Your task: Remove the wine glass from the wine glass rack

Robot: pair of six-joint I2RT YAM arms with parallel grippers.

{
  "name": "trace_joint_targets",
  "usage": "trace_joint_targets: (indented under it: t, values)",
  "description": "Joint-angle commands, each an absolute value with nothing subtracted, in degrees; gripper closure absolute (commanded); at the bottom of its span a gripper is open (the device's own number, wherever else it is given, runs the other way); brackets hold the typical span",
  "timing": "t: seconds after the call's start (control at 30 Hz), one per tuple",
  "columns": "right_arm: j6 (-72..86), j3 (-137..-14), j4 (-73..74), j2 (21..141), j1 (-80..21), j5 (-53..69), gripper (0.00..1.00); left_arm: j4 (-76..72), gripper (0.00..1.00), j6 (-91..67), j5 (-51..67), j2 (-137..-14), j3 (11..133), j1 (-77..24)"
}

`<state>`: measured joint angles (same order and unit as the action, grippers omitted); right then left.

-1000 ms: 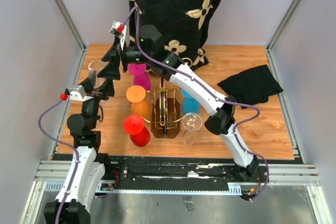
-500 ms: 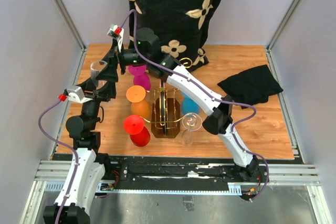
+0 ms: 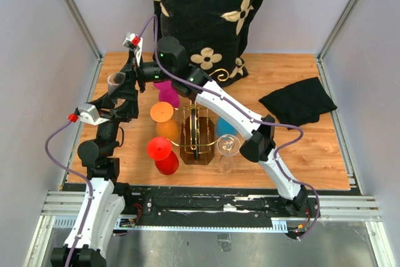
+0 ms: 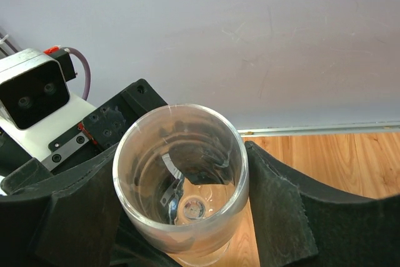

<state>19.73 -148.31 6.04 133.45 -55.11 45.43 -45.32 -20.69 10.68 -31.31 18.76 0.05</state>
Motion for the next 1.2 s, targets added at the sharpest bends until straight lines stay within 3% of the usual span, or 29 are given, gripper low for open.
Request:
trace_joint_targets:
  t: [0.0, 0.17, 0.37, 0.8, 1.17]
  values:
    - [20.18, -149.51, 5.18, 133.81, -56.25, 46.91, 0.48, -48.71, 0.98, -20.73, 11.46, -30.66, 20.87, -0.72]
    - [20.24, -148.1, 4.47, 132.54, -55.93, 46.5, 0.56, -47.79, 0.91, -21.02, 11.26, -30.5, 20.96, -0.75]
    - [20.89, -147.19, 2.91, 131.43, -55.02, 45.19, 0.58, -46.3, 0.61, -21.14, 9.53, -30.59, 21.15, -0.79]
    - [21.11, -147.12, 1.75, 129.98, -52.21, 42.71, 0.57, -38.91, 0.12, -17.96, 7.52, -30.24, 24.45, -1.13]
    - [21.02, -147.0, 0.84, 129.63, -51.31, 41.25, 0.57, -37.18, 0.0, -16.02, 7.93, -30.03, 24.96, -1.36]
